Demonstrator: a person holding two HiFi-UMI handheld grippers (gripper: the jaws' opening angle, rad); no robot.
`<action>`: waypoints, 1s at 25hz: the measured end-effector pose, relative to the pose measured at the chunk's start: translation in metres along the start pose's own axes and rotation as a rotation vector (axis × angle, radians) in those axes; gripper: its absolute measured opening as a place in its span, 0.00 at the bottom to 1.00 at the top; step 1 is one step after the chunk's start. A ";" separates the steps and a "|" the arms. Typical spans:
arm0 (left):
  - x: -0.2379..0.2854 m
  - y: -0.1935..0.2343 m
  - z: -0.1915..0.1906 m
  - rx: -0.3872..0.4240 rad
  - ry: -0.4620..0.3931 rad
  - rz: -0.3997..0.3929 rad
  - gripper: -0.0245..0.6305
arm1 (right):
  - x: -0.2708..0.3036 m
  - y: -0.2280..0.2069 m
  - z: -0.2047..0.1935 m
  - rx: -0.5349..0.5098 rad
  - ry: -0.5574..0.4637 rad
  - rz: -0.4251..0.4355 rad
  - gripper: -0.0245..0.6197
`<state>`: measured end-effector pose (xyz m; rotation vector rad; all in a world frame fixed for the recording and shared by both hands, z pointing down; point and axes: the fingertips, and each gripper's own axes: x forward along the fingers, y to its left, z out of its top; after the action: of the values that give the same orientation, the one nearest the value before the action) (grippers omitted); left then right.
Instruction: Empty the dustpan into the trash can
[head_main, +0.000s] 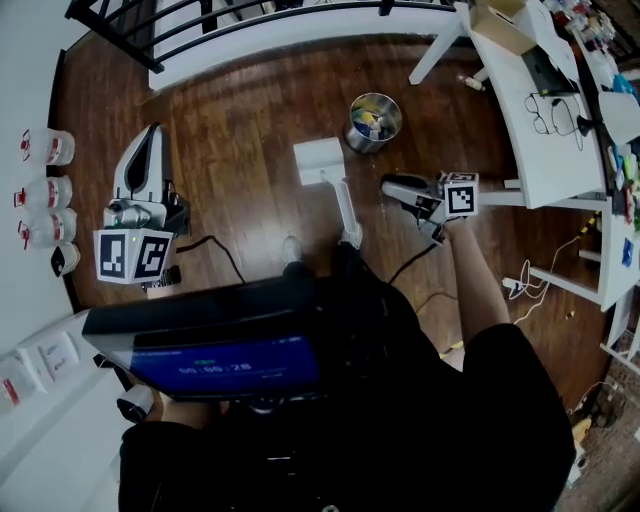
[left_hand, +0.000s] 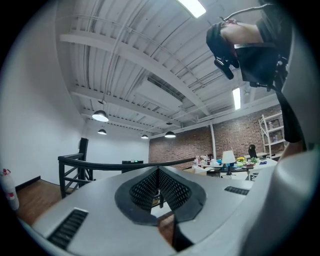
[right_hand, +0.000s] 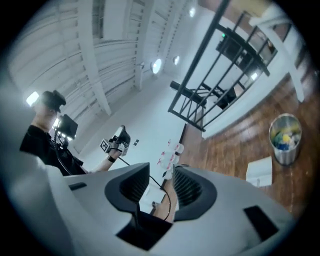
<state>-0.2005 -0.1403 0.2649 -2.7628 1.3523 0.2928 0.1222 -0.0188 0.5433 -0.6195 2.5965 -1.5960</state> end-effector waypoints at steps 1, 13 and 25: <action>0.001 -0.005 -0.001 0.003 0.008 -0.027 0.04 | -0.002 0.013 0.007 -0.060 -0.031 -0.021 0.22; -0.036 -0.018 0.012 0.066 0.046 -0.154 0.04 | 0.031 0.187 0.075 -0.641 -0.251 -0.229 0.11; -0.091 0.006 0.054 0.041 -0.008 -0.119 0.04 | 0.108 0.291 0.058 -0.912 -0.190 -0.289 0.04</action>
<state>-0.2672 -0.0663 0.2297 -2.7905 1.1723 0.2664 -0.0555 0.0090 0.2842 -1.1361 3.0662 -0.2352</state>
